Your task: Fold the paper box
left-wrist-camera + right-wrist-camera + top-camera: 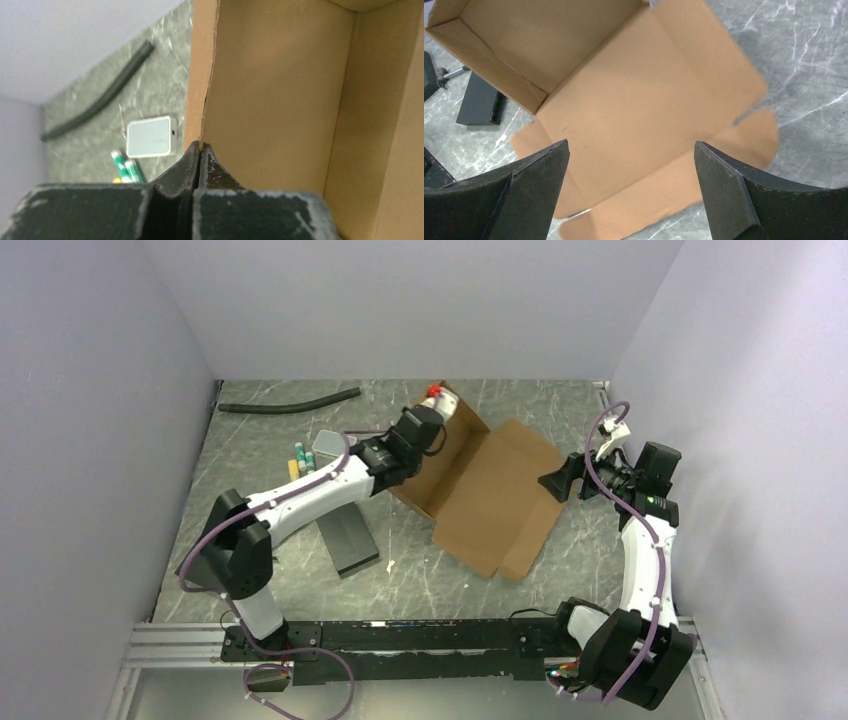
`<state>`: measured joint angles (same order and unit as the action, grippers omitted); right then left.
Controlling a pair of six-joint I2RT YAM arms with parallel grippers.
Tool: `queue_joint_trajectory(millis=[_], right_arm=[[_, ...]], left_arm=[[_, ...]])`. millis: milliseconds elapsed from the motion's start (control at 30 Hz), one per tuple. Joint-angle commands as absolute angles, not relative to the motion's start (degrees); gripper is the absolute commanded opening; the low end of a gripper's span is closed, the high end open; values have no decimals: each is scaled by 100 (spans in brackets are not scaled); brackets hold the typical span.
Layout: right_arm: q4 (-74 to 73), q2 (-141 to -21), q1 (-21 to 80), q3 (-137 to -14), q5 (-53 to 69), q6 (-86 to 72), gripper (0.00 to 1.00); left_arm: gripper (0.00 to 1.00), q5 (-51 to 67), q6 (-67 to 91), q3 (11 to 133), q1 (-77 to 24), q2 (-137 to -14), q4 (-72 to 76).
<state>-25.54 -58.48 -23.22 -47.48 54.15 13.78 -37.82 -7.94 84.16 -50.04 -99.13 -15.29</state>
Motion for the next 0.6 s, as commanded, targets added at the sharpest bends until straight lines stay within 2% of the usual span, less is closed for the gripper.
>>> queue_joint_trajectory(millis=[0, 133, 367, 567], right_arm=[[-2552, -6048, -2338, -4844, 5328, 1327, 100], [-2487, -6430, -2333, -4897, 4736, 965, 100], [-2052, -6910, -2346, -4708, 4627, 494, 100], [-1754, -7364, -2379, -4618, 4059, 150, 100]], left_arm=[[0, -3242, 1139, 8125, -4709, -9520, -2134], [0, -3079, 1830, 7792, -4492, -9336, -2319], [0, -2921, 2356, 7023, -4397, -8928, -1953], [0, -2877, 2645, 6585, -4402, -8702, -1747]])
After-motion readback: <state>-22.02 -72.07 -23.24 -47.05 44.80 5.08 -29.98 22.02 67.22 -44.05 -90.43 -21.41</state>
